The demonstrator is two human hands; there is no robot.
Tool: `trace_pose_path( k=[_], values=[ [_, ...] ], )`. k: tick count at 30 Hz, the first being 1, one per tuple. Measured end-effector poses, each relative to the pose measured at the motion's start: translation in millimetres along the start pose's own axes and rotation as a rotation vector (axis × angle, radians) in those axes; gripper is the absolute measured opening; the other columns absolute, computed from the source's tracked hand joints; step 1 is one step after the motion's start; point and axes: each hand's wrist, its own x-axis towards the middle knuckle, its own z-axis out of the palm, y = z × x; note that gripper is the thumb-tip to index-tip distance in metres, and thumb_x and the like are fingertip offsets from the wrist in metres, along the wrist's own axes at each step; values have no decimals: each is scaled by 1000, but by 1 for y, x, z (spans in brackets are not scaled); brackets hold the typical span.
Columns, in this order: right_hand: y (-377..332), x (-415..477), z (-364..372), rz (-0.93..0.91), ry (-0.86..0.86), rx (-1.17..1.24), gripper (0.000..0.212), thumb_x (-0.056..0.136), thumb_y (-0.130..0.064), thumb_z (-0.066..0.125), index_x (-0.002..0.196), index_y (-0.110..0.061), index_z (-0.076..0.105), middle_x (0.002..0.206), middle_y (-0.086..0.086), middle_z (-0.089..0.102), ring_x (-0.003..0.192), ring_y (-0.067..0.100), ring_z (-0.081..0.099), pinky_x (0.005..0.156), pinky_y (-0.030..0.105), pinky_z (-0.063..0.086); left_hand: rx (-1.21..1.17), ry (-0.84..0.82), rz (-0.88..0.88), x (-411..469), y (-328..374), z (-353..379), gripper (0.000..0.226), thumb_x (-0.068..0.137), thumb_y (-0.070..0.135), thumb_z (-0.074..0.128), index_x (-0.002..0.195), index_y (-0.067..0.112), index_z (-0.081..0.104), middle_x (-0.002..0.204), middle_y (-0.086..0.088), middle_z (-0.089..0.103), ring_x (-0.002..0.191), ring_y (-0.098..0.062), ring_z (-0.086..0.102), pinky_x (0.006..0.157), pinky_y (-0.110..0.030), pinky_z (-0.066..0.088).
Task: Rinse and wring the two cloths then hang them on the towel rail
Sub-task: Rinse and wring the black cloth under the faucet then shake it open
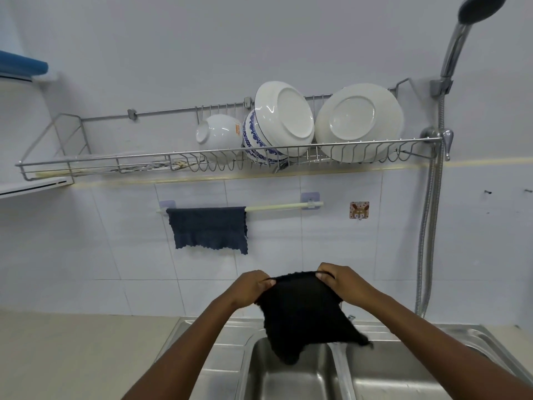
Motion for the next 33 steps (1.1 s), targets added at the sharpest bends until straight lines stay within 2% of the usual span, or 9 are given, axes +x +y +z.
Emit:
trace_pose_path(
  k=[4, 10, 12, 14, 16, 19, 22, 28, 33],
  values=[
    [10, 3, -17, -22, -126, -142, 34, 87, -43, 59, 81, -10, 60, 75, 0, 59, 68, 13, 54, 66, 30, 43, 76, 48, 23, 4, -5, -16, 27, 99, 27, 45, 105, 14, 69, 103, -5, 70, 89, -15, 59, 70, -14, 41],
    [12, 8, -22, -30, -275, -302, 17, 92, -35, 53, 82, -21, 57, 84, -3, 61, 84, 19, 59, 77, 35, 47, 394, -86, 0, 6, -1, -24, 17, 92, 18, 57, 102, 10, 69, 104, -11, 68, 92, -23, 61, 80, -27, 44],
    [8, 8, -24, -51, -181, -329, 18, 93, -35, 50, 86, -21, 59, 87, 0, 64, 83, 19, 59, 78, 38, 49, 416, 73, 17, 5, 4, -35, 16, 92, 15, 53, 98, 11, 68, 97, -12, 68, 87, -24, 62, 75, -29, 46],
    [6, 6, -26, -149, 96, -347, 18, 93, -33, 48, 88, -21, 60, 85, 0, 65, 80, 19, 57, 75, 38, 49, 377, 303, 51, 3, 2, -44, 17, 94, 15, 49, 99, 14, 65, 91, -9, 69, 81, -24, 63, 70, -31, 49],
    [7, 1, -25, -215, 231, -368, 14, 93, -28, 49, 88, -20, 59, 83, 0, 66, 79, 20, 55, 71, 38, 49, 387, 383, 51, -3, -6, -45, 18, 94, 14, 49, 98, 20, 65, 89, -5, 70, 77, -22, 63, 65, -29, 49],
    [14, -6, -23, -172, 122, -467, 17, 92, -33, 51, 85, -23, 62, 83, -3, 68, 80, 20, 58, 72, 38, 50, 325, 371, 26, -10, -19, -37, 25, 92, 11, 49, 96, 25, 70, 90, 1, 71, 80, -18, 63, 66, -22, 44],
    [22, -3, -28, -161, 244, -411, 20, 93, -36, 50, 85, -22, 62, 80, -4, 66, 78, 19, 56, 71, 38, 50, 271, 440, 9, -11, -24, -37, 24, 97, 20, 49, 104, 22, 71, 97, 0, 70, 89, -19, 64, 76, -21, 44],
    [16, -1, -38, -98, 229, -331, 15, 93, -29, 51, 85, -21, 62, 77, 2, 69, 70, 21, 61, 65, 37, 52, 322, 338, -48, -9, -15, -42, 27, 95, 15, 47, 105, 23, 70, 99, -3, 71, 87, -20, 64, 74, -23, 45],
    [17, -2, -49, -58, 74, -306, 16, 94, -32, 50, 82, -32, 60, 78, -6, 65, 75, 16, 60, 67, 33, 47, 341, 342, -60, -7, -7, -62, 27, 97, 15, 45, 105, 22, 69, 100, -5, 71, 87, -23, 65, 78, -30, 52]
  ],
)
